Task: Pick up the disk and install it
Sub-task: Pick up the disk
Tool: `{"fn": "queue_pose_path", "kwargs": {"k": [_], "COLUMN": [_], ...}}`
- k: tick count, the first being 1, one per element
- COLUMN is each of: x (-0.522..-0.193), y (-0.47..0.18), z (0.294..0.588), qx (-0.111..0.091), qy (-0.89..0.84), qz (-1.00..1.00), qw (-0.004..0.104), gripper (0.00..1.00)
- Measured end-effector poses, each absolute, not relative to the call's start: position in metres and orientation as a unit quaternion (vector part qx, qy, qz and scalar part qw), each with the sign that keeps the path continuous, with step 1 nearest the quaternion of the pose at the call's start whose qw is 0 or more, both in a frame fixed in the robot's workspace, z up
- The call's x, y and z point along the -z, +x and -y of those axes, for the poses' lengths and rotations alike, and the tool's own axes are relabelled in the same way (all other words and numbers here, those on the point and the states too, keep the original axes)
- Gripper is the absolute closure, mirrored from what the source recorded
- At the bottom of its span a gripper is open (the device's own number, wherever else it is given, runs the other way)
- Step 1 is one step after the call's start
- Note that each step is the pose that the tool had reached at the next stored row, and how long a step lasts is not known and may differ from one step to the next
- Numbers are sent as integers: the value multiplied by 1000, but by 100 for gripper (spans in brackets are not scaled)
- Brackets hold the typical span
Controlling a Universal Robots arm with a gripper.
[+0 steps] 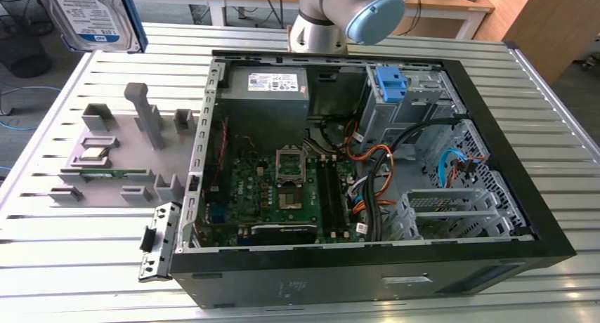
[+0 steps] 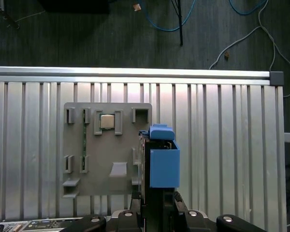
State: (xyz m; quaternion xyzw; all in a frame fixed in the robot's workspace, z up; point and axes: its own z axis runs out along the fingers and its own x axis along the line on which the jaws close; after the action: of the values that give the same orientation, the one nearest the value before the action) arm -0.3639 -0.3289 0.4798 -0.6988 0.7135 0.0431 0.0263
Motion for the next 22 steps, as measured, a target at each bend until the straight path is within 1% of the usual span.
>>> {"fn": "queue_pose_path", "kwargs": {"k": [16,22], "x": [-483,-483], "y": [-352,-348], "z": [329,334], "qx": [-43,-42], "qy": [-699,-699], "qz": [-714,-714], "qw": [26,25], "gripper": [65,65]}}
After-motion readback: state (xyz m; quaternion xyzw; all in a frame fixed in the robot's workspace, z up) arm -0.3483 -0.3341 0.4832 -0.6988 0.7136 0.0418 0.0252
